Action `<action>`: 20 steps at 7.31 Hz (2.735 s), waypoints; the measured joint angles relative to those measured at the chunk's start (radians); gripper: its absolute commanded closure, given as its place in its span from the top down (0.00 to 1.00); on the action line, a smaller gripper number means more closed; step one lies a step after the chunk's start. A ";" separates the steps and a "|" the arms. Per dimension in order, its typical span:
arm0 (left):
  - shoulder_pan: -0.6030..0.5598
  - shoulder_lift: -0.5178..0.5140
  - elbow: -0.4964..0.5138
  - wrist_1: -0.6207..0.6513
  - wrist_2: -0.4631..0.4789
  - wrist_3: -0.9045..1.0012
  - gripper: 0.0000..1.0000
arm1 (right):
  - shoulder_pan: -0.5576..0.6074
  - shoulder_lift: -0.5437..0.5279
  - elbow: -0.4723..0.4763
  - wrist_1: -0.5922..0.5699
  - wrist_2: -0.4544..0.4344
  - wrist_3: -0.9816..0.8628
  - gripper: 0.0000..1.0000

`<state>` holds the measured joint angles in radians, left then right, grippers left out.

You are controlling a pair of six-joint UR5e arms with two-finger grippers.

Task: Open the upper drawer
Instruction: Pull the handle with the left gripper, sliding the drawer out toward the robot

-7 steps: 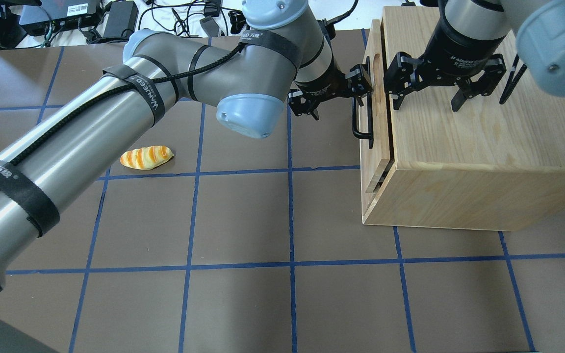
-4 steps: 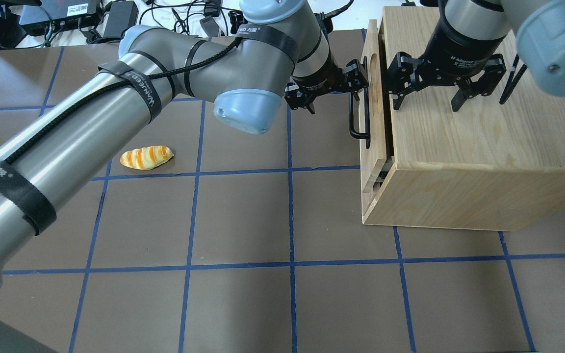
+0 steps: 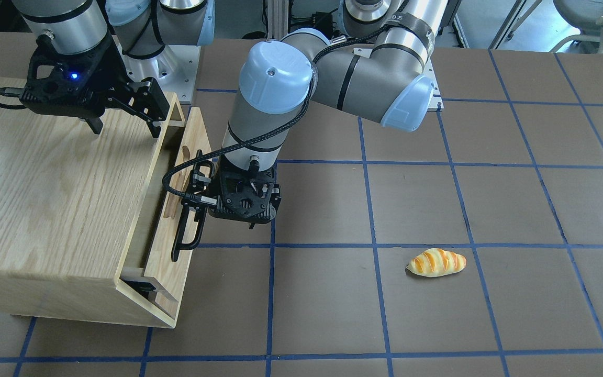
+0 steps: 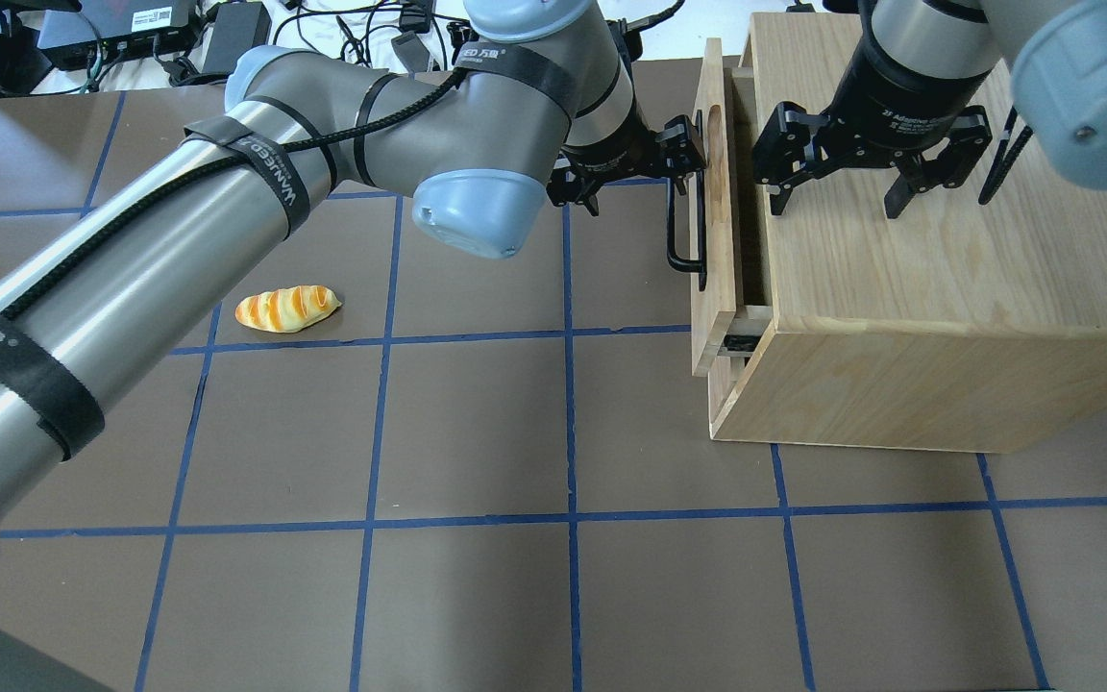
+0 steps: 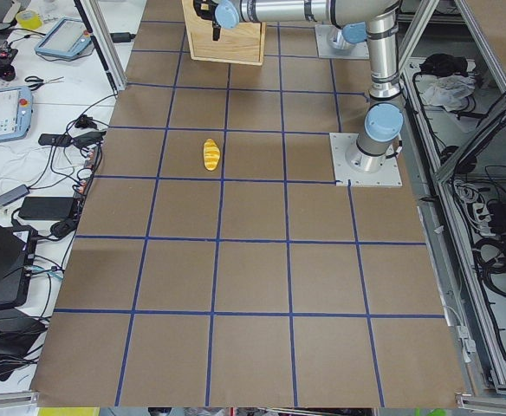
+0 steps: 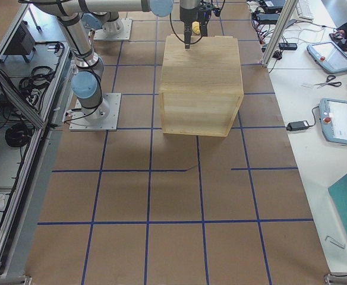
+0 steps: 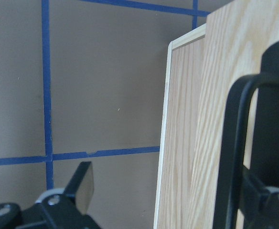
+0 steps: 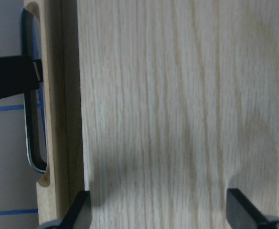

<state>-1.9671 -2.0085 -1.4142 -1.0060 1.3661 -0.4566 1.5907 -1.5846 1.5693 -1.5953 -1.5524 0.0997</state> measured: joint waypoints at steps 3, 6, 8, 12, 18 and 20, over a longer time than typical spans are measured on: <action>0.030 0.006 0.001 -0.005 0.007 0.028 1.00 | 0.000 0.000 0.000 0.000 0.000 0.000 1.00; 0.065 0.024 0.000 -0.030 0.008 0.069 1.00 | 0.000 0.000 0.000 0.000 0.000 0.000 1.00; 0.084 0.028 -0.001 -0.036 0.008 0.097 1.00 | 0.000 0.000 0.000 0.000 0.000 0.000 1.00; 0.114 0.028 -0.001 -0.043 0.044 0.141 1.00 | 0.000 0.000 0.000 0.000 0.000 0.000 1.00; 0.170 0.032 0.000 -0.054 0.054 0.178 1.00 | 0.000 0.000 0.000 0.000 0.000 0.000 1.00; 0.198 0.036 0.000 -0.056 0.054 0.190 1.00 | 0.000 0.000 0.000 0.000 0.001 0.000 1.00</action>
<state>-1.7693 -1.9727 -1.4141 -1.0622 1.4198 -0.2662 1.5904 -1.5846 1.5692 -1.5953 -1.5518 0.0997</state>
